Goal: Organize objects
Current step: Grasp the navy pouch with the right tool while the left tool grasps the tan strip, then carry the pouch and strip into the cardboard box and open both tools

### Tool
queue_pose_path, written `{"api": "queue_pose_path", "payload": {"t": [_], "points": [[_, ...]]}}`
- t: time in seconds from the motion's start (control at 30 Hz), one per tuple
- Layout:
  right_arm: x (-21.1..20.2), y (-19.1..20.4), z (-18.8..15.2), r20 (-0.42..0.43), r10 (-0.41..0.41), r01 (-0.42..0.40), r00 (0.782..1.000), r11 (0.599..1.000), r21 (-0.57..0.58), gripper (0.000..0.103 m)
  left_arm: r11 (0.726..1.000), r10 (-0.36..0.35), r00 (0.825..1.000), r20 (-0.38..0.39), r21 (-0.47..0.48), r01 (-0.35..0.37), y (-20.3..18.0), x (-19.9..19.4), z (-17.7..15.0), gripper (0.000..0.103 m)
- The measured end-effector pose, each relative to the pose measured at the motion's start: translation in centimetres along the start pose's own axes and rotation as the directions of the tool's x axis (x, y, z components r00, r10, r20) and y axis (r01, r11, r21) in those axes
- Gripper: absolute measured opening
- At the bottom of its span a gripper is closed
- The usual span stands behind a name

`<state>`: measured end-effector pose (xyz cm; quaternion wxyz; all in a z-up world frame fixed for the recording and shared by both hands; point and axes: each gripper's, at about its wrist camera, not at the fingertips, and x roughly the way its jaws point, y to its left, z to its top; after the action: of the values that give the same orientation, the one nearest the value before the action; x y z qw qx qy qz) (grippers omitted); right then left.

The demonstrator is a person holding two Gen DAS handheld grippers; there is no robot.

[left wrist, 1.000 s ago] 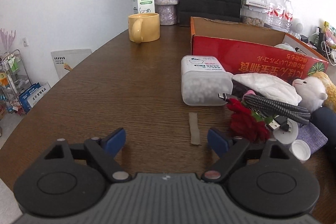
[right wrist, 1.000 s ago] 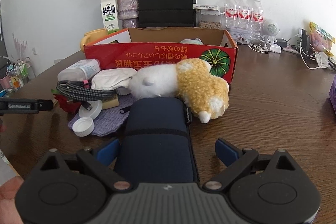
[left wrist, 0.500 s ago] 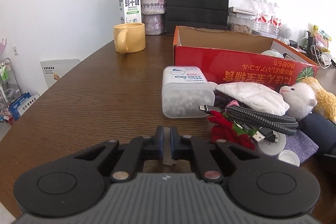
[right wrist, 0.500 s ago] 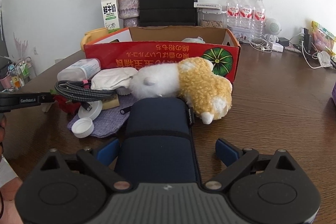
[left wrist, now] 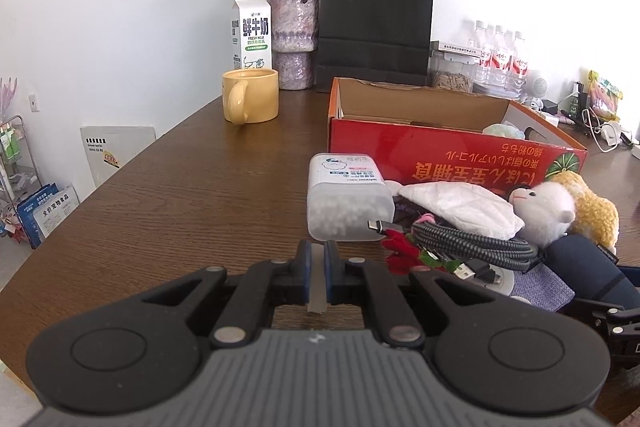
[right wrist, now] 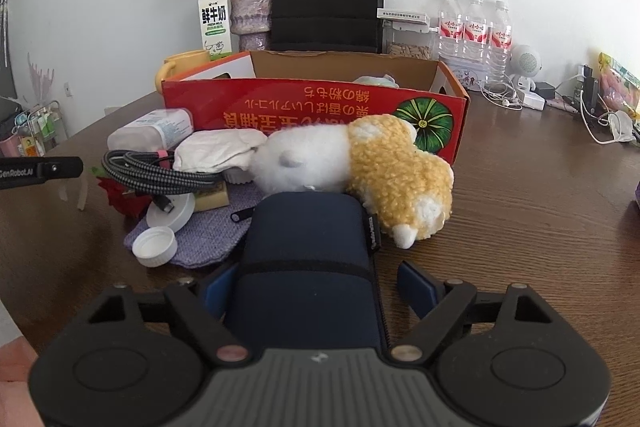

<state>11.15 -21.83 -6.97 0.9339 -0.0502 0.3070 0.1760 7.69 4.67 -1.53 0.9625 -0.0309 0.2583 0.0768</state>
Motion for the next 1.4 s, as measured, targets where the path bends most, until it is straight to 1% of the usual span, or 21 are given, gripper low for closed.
{"api": "queue_pose_path", "payload": {"t": [0.03,0.07,0.1,0.27,0.33,0.4,0.57,0.83,1.13,1.4], "points": [[0.0,0.1,0.0,0.002,0.003,-0.003,1.0,1.0,-0.004,0.079,1.0,-0.002,1.0,0.0,0.0,0.002,0.0,0.0,0.0,0.007],[-0.1,0.1,0.0,0.004,0.015,-0.015,1.0,1.0,-0.01,0.073,1.0,-0.003,1.0,0.0,0.001,0.003,-0.1,-0.1,0.0,0.007],[-0.2,0.2,0.0,0.007,0.026,-0.026,1.0,1.0,-0.012,0.07,1.0,-0.005,1.0,-0.001,0.002,0.005,-0.1,-0.1,-0.1,0.007],[-0.6,-0.1,0.0,0.022,0.04,-0.04,0.999,0.999,0.006,0.063,1.0,-0.01,1.0,0.001,0.0,0.01,0.0,-0.3,-0.1,0.007],[-0.9,-0.3,0.0,0.03,0.051,-0.052,0.998,0.999,0.014,0.062,1.0,-0.012,1.0,0.005,0.0,0.012,0.0,-0.4,0.0,0.007],[-1.1,-0.3,-0.1,0.036,0.06,-0.061,0.998,0.998,0.015,0.062,1.0,-0.015,1.0,0.007,0.001,0.015,0.0,-0.5,0.0,0.007],[-2.1,0.0,-0.2,0.062,0.054,-0.053,0.997,0.999,-0.006,0.061,1.0,-0.018,1.0,0.01,0.004,0.018,-0.1,-0.5,0.1,0.007],[-3.6,0.1,0.9,0.115,0.054,-0.053,0.992,0.998,-0.018,0.061,0.999,-0.042,0.998,0.048,0.016,0.042,-0.8,-1.4,1.3,0.007],[-3.9,0.1,3.7,0.173,0.058,-0.052,0.983,0.998,-0.038,0.061,0.995,-0.097,0.989,0.108,0.041,0.093,-2.6,-1.3,4.1,0.007],[-2.2,0.2,7.1,0.219,0.068,-0.057,0.973,0.997,-0.053,0.061,0.987,-0.154,0.975,0.16,0.066,0.145,-4.8,0.1,7.0,0.007]]}}
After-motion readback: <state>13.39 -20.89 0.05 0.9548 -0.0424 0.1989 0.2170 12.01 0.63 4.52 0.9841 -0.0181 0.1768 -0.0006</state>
